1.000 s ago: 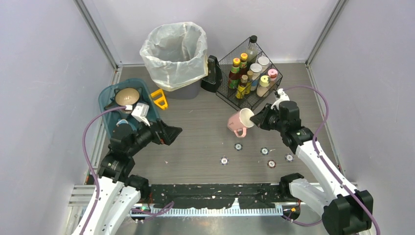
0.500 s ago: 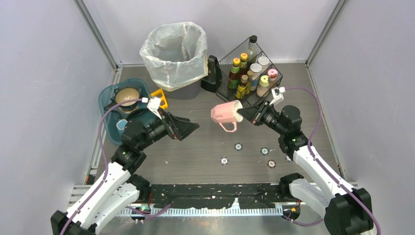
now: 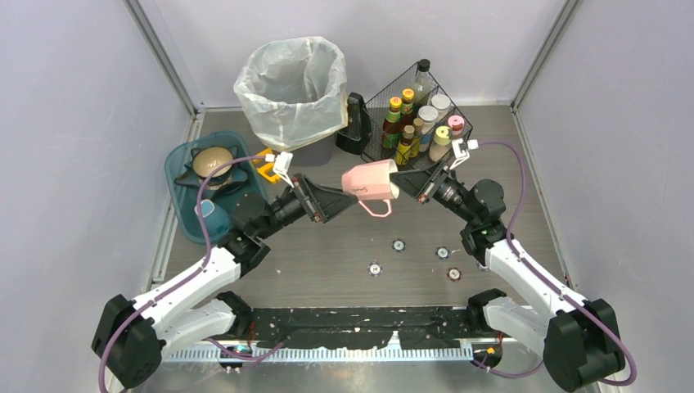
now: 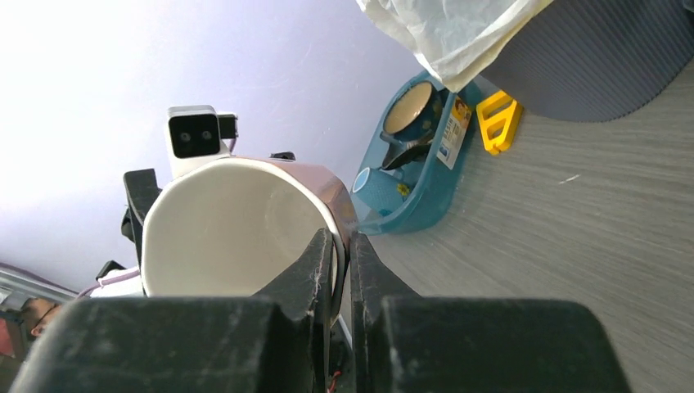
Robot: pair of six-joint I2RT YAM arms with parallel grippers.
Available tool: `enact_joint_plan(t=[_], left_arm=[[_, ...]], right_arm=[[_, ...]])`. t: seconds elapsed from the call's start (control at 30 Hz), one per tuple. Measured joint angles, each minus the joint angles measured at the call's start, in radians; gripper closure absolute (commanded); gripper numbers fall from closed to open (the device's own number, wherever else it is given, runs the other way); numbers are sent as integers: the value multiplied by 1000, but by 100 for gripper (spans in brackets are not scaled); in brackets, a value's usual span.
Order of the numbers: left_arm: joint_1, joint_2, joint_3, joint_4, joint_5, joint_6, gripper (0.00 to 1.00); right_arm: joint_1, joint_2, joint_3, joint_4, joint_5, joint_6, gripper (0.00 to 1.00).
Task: Clear the kitchen counter
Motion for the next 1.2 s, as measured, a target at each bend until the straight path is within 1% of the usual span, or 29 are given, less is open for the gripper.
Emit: enact_joint_plan(t=[0.3, 0.57, 0.77, 0.83, 0.93, 1.0, 1.1, 1.13, 1.17, 1.2], left_arm=[[-24, 91, 0, 139, -32, -66, 1], [-35, 148, 0, 260, -34, -147, 1], [-35, 156, -1, 317, -48, -189, 10], [-35, 156, -1, 318, -48, -194, 17], [-35, 165, -2, 327, -48, -209, 32], [-35, 169, -2, 336, -48, -215, 47], [-35, 172, -11, 350, -56, -215, 79], [-35, 172, -13, 352, -57, -215, 91], [-35, 172, -16, 356, -61, -215, 100], [-35, 172, -19, 358, -63, -215, 100]], right_arm=[[16, 50, -23, 180, -15, 87, 95], [30, 69, -31, 245, -49, 123, 95], [35, 77, -40, 284, -59, 136, 95], [35, 81, -43, 300, -59, 140, 95], [35, 82, -51, 316, -57, 144, 95], [34, 89, -52, 325, -54, 147, 93], [34, 107, -52, 346, -55, 153, 85], [34, 114, -52, 353, -57, 155, 78], [34, 121, -52, 360, -58, 158, 76], [34, 124, -53, 363, -57, 162, 70]])
